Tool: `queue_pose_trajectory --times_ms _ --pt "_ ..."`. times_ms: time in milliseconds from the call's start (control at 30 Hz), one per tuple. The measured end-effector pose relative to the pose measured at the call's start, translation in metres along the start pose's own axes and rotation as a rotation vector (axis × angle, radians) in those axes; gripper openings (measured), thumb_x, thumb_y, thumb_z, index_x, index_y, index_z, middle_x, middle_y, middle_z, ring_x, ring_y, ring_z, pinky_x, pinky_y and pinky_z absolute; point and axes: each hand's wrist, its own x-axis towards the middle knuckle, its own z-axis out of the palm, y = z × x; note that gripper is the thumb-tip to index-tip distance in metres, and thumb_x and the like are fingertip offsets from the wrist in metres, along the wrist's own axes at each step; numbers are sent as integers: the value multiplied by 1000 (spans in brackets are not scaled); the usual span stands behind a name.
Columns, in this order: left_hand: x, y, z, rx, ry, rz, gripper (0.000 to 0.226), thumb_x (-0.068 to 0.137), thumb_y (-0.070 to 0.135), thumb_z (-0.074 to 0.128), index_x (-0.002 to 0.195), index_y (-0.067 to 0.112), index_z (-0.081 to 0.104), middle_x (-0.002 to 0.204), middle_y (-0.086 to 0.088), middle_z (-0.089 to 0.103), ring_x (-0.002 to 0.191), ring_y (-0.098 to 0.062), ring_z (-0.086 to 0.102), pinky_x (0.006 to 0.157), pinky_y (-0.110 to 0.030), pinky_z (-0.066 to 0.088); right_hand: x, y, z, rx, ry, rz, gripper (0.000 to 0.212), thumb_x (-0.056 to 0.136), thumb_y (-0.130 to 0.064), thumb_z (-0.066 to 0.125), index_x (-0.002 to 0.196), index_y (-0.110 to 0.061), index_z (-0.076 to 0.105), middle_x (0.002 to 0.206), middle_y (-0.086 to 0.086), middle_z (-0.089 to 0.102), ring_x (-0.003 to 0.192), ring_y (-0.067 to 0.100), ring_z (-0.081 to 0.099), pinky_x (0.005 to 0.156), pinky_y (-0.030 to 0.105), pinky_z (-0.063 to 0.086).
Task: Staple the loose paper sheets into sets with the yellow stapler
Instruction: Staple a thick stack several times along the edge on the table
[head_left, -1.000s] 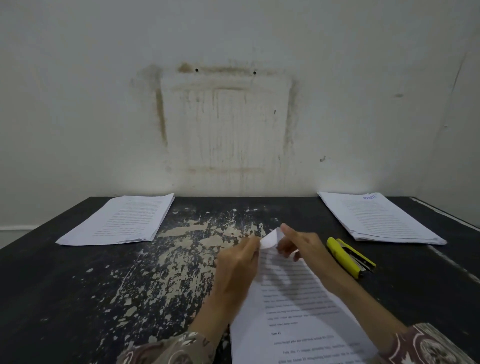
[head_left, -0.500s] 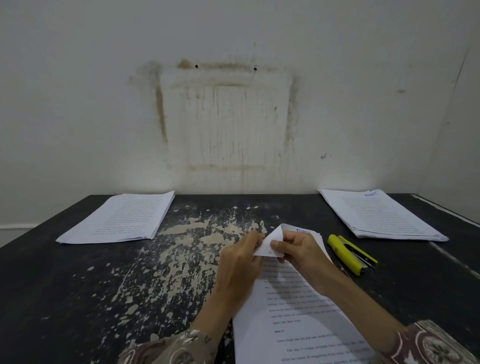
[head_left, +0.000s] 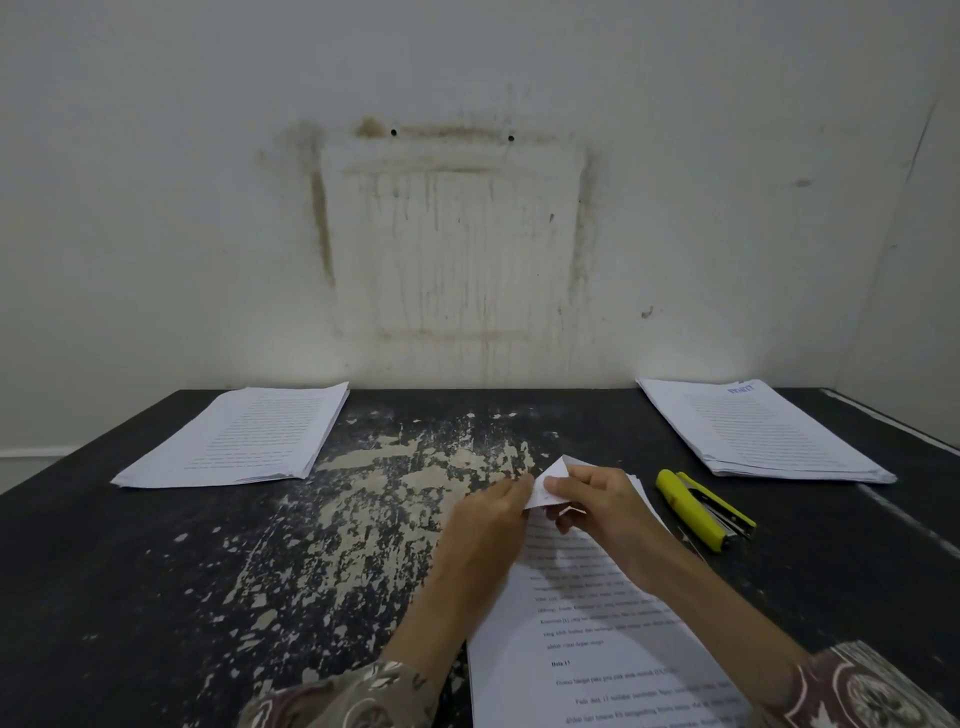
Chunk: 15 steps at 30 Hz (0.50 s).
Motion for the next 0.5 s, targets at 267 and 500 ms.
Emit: queue_pose_trajectory --times_ms 267,500 --pt "5 0 -11 -289 -131 -124 36 85 33 48 109 10 64 89 0 69 69 -9 62 62 -19 51 3 -1 4 -59 126 -71 9 83 4 58 83 0 66 78 12 66 69 18 60 61 23 53" --pt "20 -2 -38 -881 -47 -455 34 82 47 42 113 39 56 121 12 59 108 2 56 77 -9 47 -1 -21 2 134 -54 -47 13 83 8 56 90 -1 62 77 11 69 69 21 66 61 29 57"
